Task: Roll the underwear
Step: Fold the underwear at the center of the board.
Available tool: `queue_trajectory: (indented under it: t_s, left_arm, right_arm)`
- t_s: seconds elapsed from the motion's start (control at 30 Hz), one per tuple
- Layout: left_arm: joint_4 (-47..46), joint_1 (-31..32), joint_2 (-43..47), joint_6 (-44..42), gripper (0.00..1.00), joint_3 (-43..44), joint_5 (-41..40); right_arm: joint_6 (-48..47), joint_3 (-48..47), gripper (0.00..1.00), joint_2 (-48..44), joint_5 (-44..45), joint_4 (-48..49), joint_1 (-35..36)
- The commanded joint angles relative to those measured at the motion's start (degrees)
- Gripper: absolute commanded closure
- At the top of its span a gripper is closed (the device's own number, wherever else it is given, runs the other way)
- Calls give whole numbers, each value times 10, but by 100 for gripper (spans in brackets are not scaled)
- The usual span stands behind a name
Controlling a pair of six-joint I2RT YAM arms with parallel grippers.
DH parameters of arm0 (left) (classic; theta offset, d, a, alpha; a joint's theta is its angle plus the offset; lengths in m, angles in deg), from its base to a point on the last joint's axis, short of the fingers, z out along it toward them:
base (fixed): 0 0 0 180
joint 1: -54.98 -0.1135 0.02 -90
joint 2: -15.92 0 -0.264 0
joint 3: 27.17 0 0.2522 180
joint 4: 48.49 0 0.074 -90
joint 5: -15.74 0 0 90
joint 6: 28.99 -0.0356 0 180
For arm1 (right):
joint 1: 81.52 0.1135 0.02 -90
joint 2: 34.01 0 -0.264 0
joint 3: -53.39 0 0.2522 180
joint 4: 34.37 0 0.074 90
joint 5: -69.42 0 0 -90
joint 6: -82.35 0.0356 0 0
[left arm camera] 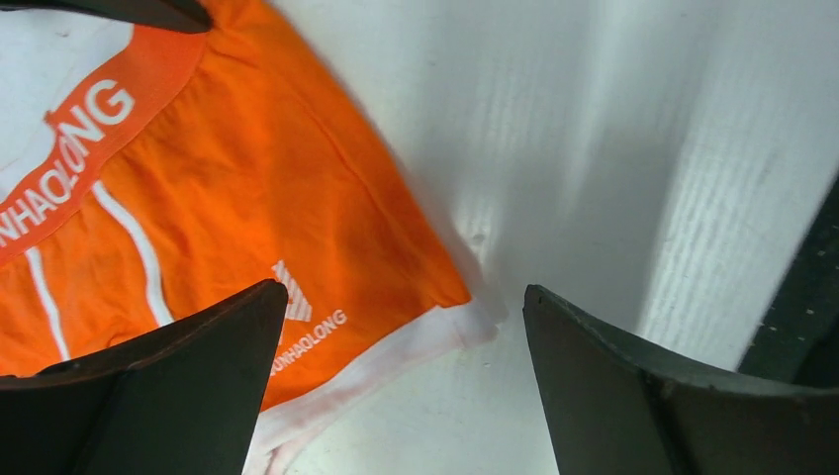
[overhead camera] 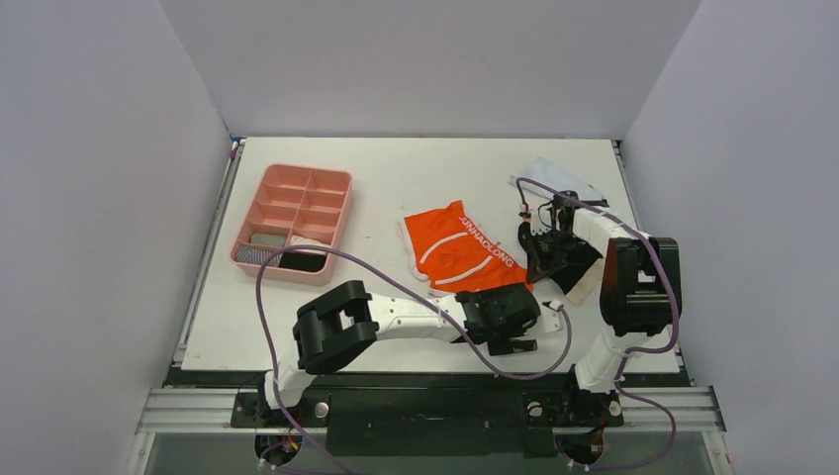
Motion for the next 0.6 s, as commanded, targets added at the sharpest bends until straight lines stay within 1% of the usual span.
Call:
queue_trajectory:
  t_s: [0.0,0.03,0.13,0.3,0.37,0.43,0.47,0.5,0.53,0.57]
  left_arm:
    - [0,-5,-15,0,13,30,-45]
    - [1,-5,-17,0,14,32,-45]
    - [3,-8,-21,0,20,33,-34]
    - [15,-11,-21,16,27,24,3]
    - [21,-11,-20,22,32,20,18]
    - [29,-11,-21,29,41,18,36]
    - [31,-11,-20,31,44,16,42]
    - [36,-11,-18,34,50,15,54]
    - [39,-11,-17,39,54,13,66]
    - [42,-12,-14,40,63,11,71]
  right_arm:
    - [-14,2,100,-23,-20,-7,-8]
    - [-15,3,100,-20,-22,-7,-7]
    - [-17,4,100,-19,-25,-7,-8]
    - [-19,3,100,-23,-21,-7,-7]
    - [-18,0,100,-25,-20,-8,-8]
    - [-18,-5,100,-27,-20,-10,-8]
    - [-17,-8,100,-28,-21,-12,-8]
    - [-17,-9,100,-29,-22,-13,-8]
    - [-18,-11,100,-30,-23,-16,-8]
    - [-19,-12,100,-34,-24,-17,-8]
